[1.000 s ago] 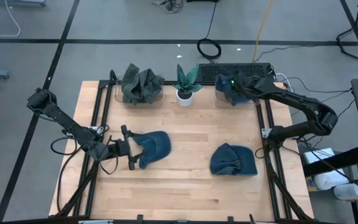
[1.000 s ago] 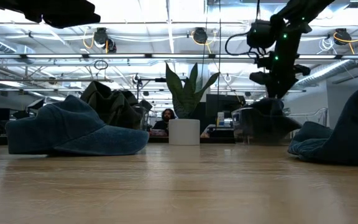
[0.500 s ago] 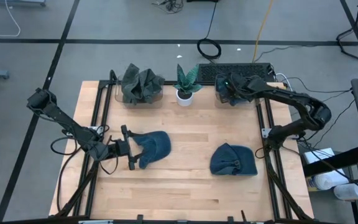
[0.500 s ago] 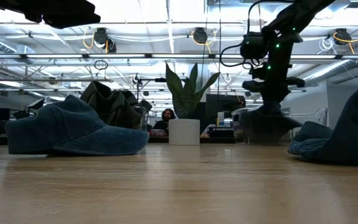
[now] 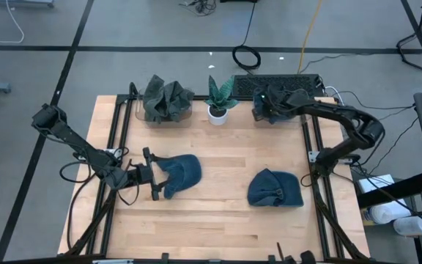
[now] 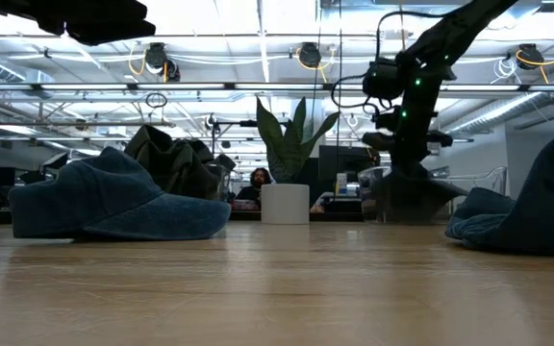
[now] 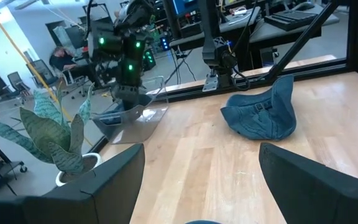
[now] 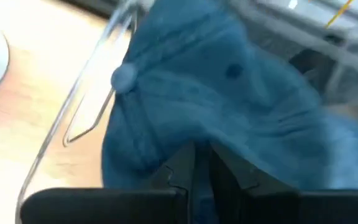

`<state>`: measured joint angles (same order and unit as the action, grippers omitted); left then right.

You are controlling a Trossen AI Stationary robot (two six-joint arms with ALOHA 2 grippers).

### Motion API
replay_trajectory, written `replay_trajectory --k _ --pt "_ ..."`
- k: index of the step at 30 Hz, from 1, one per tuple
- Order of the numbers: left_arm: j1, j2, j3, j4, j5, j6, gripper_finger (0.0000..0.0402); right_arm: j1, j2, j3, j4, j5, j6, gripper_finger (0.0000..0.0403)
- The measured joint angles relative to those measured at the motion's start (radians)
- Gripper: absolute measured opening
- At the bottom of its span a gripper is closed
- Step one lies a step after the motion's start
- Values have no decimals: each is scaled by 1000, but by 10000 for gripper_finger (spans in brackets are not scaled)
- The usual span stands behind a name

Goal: Pick & Place hat
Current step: Put the bottom left blue cap into the right transparent bin, then put the right blue cap into the right transparent bin

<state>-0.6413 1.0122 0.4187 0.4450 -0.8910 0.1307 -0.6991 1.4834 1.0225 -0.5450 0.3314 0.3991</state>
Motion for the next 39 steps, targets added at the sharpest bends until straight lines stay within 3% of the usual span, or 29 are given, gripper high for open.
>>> replay_trajectory --k 5,14,21,28,39 --pt "0 0 0 0 -1 -6 324 0 -65 0 13 10 -58 73" --pt "14 0 0 0 -1 4 324 0 -160 0 3 2 -149 209" --pt "14 0 0 -1 -1 6 328 0 -206 0 -38 -94 -188 288" --pt "14 0 0 -9 0 14 342 13 -273 0 -80 -347 -306 304" --pt "14 0 0 -6 0 17 345 213 -500 0 -269 -356 -291 294"
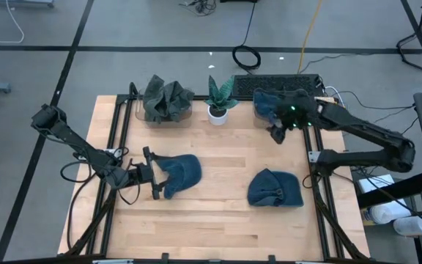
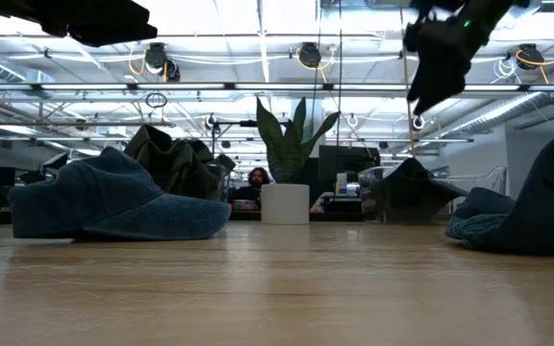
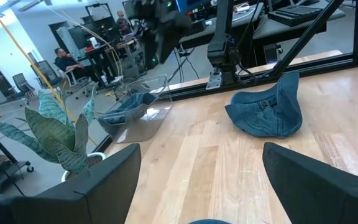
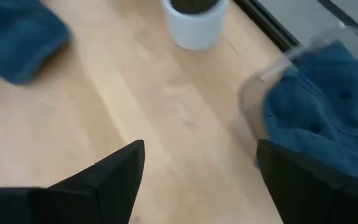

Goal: Pick & Place hat
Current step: Put the right blue cap into the right transparent bin

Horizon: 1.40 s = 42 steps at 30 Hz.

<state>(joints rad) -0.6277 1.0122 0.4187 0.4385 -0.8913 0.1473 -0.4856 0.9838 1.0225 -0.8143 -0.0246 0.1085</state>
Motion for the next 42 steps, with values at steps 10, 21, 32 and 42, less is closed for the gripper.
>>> replay_trajectory --k 10,21,32,42 --pt "0 0 0 -1 0 -27 345 279 -148 0 -35 76 214 293" --pt "0 0 0 -1 2 -79 345 592 -141 0 -89 -64 479 293" --pt "0 0 0 -2 3 -111 345 868 -15 0 -99 -79 716 293" --pt "0 0 0 -1 3 -127 345 1127 290 1 -300 -62 807 293"
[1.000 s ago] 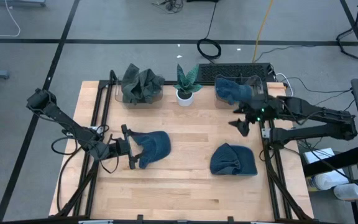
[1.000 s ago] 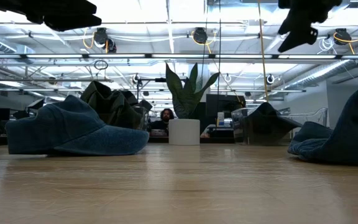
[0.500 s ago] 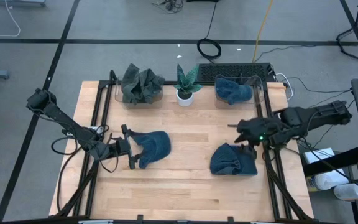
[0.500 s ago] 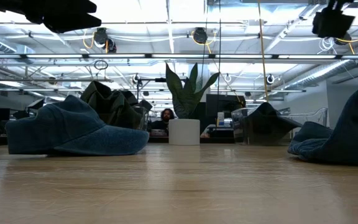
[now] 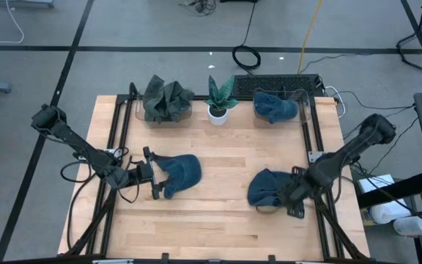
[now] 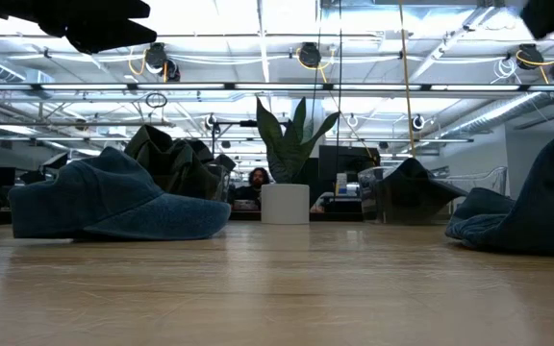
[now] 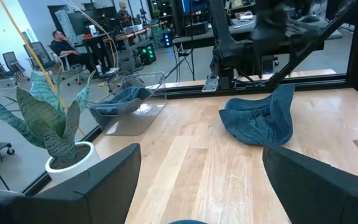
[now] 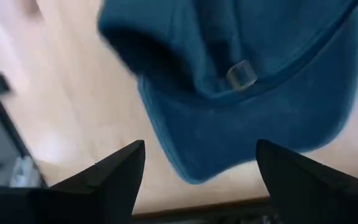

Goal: Pick & Place hat
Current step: Put the right blue cap into the right transparent bin

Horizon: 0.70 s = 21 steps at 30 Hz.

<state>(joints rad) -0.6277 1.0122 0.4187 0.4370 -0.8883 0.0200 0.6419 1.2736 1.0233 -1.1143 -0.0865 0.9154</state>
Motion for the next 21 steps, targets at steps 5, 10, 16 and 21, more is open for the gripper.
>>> replay_trajectory --k 5,10,16,21 --pt "0 0 0 0 0 -2 345 89 109 0 49 -21 37 293" --pt "0 0 0 0 0 -2 345 139 165 0 47 62 72 293" --pt "0 0 0 0 0 -8 345 159 225 0 51 133 73 284" --pt "0 0 0 0 30 -24 344 159 266 0 52 116 68 221"
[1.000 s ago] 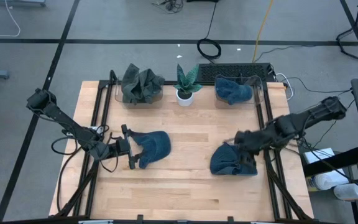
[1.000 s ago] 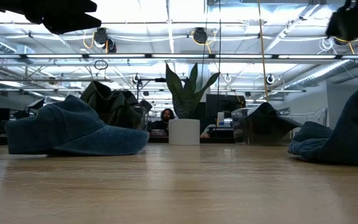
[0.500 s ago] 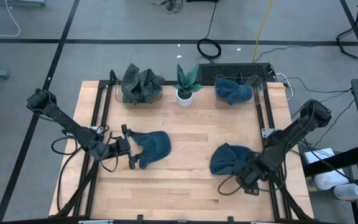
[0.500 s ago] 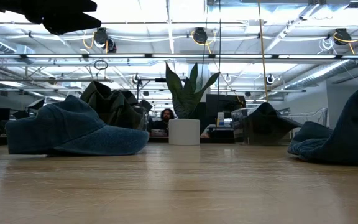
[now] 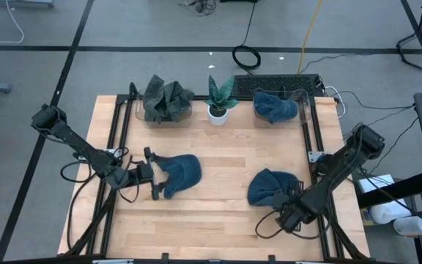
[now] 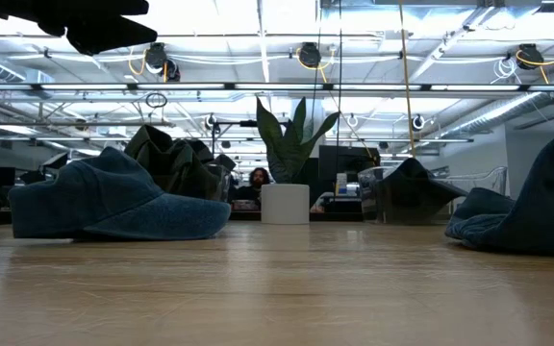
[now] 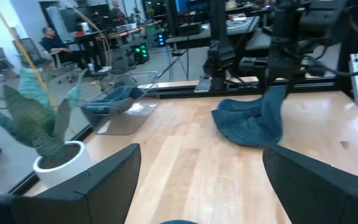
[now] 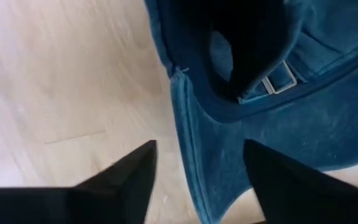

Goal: Pick & Place hat
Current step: Put the right blue cap into the right transparent bin

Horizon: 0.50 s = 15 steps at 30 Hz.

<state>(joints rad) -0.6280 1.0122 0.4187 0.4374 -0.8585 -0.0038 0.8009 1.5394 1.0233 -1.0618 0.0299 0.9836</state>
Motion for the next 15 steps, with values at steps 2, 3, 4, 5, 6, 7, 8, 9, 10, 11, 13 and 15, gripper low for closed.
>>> replay_trajectory --k 2,3,4,5,6,7,8,9,10,11,13,15 --pt "0 0 0 0 6 -2 345 -2 7 0 0 2 0 176" --pt "0 0 0 0 6 -2 344 -5 10 0 0 2 0 148" --pt "0 0 0 0 6 -2 344 -7 11 0 0 4 0 119" --pt "0 0 0 0 6 -2 345 -8 11 0 0 11 0 87" --pt "0 0 0 0 6 1 344 -8 10 0 2 21 -2 53" --pt "0 0 0 0 6 5 344 -8 7 0 3 26 -11 27" --pt "0 0 0 0 6 11 344 -8 5 0 9 30 -18 16" --pt "0 0 0 0 8 18 344 -9 3 0 14 33 -22 14" --pt "0 0 0 1 11 24 344 -11 1 0 21 31 -27 13" --pt "0 0 0 1 12 31 344 -14 -5 0 32 26 -33 8" --pt "0 0 0 1 12 45 344 -21 -28 1 61 20 -38 4" --pt "0 0 0 1 12 51 344 -23 -61 16 84 23 -38 3"
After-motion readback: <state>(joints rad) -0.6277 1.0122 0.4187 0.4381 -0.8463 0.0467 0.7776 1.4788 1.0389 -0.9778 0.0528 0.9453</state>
